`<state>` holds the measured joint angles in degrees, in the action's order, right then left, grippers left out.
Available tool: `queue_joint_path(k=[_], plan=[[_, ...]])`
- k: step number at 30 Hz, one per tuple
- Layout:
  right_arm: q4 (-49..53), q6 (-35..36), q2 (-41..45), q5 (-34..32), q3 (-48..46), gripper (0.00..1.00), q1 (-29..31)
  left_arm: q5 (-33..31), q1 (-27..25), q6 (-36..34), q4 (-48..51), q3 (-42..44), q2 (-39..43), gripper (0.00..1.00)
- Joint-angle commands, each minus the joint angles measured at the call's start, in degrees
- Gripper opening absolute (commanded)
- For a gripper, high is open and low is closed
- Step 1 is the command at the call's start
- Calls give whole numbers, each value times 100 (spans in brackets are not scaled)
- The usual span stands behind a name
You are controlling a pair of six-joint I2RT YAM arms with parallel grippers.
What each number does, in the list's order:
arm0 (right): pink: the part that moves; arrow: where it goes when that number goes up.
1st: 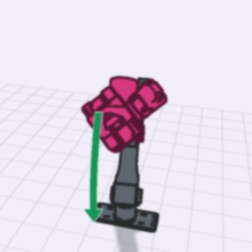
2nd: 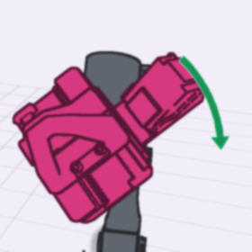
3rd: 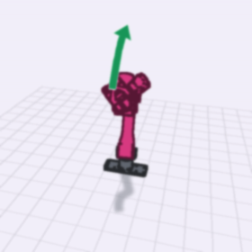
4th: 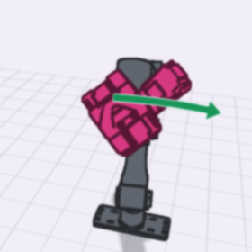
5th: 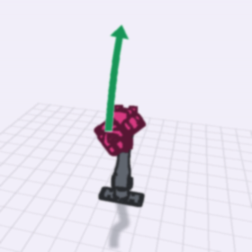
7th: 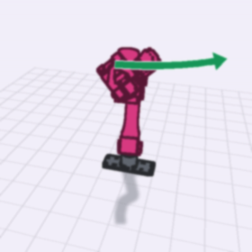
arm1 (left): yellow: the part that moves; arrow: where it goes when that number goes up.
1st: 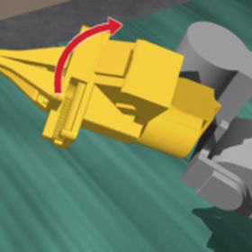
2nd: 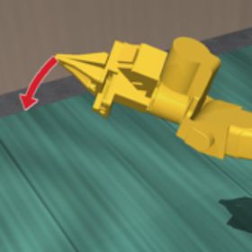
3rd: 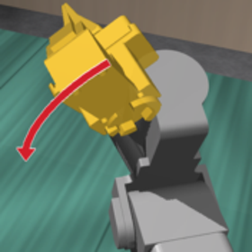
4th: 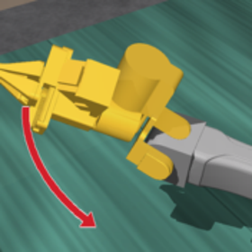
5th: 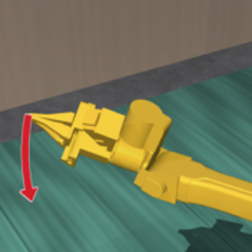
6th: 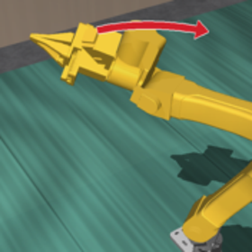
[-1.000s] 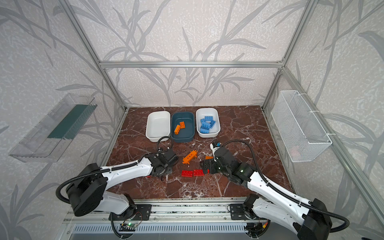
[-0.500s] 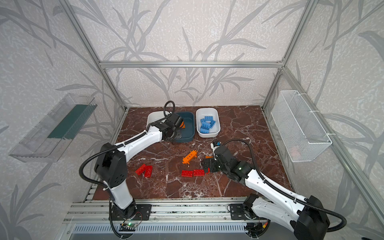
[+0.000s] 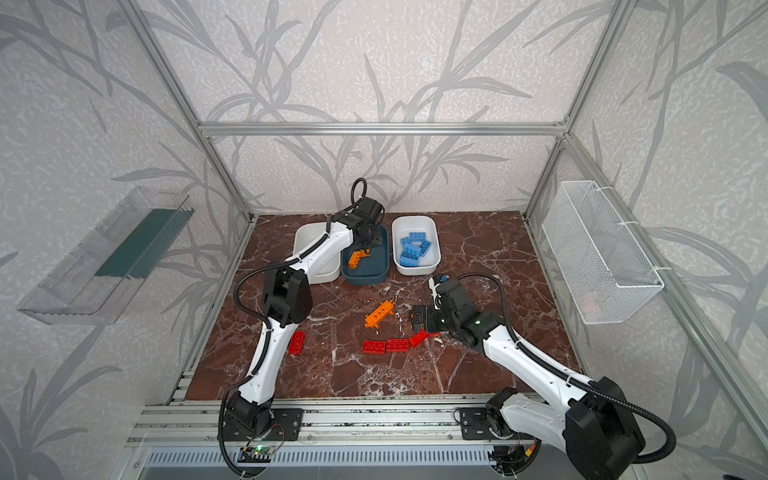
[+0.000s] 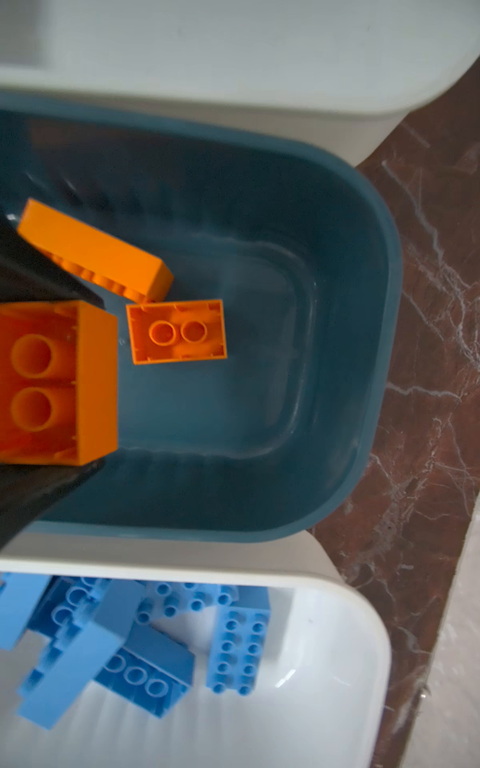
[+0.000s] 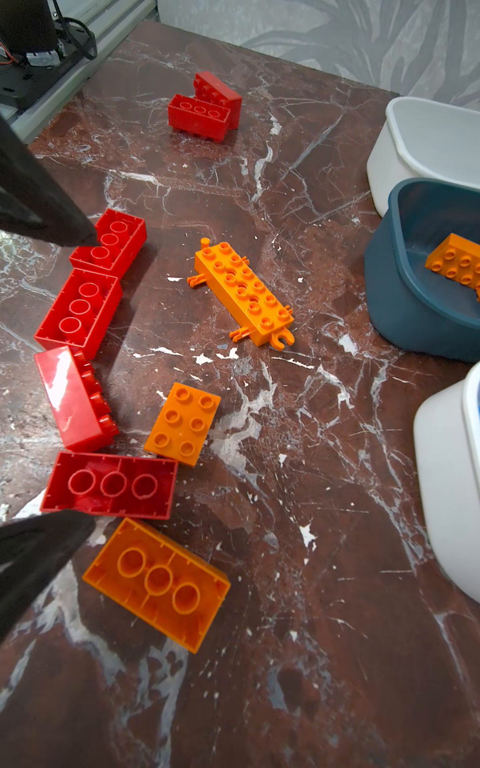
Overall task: Sort the legos into containers by color
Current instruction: 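Withdraw the open left gripper toward the long orange brick with pegs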
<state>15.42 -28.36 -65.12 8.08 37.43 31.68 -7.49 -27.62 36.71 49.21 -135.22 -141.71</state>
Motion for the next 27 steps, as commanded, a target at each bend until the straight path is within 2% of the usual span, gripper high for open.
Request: queue_joint_path(k=[1, 5, 18, 23, 27], plan=[[-144, 100, -166, 264, 146, 99, -83, 212, 40, -59, 602, -705, -298, 71], [-115, 127, -64, 322, 171, 99, -83, 244, 21, 5, 598, -562, -49, 85], [699, 149, 877, 139, 189, 99, 63, -165, -651, -367, -1073, 4416, 3756, 85], [1009, -21, 1334, 115, 54, 99, 137, 41, -1173, -969, -1618, 5901, 4564, 85], [1165, -154, 1623, 108, -28, 99, 233, 316, -1355, -995, -2029, 6603, 4718, 86]])
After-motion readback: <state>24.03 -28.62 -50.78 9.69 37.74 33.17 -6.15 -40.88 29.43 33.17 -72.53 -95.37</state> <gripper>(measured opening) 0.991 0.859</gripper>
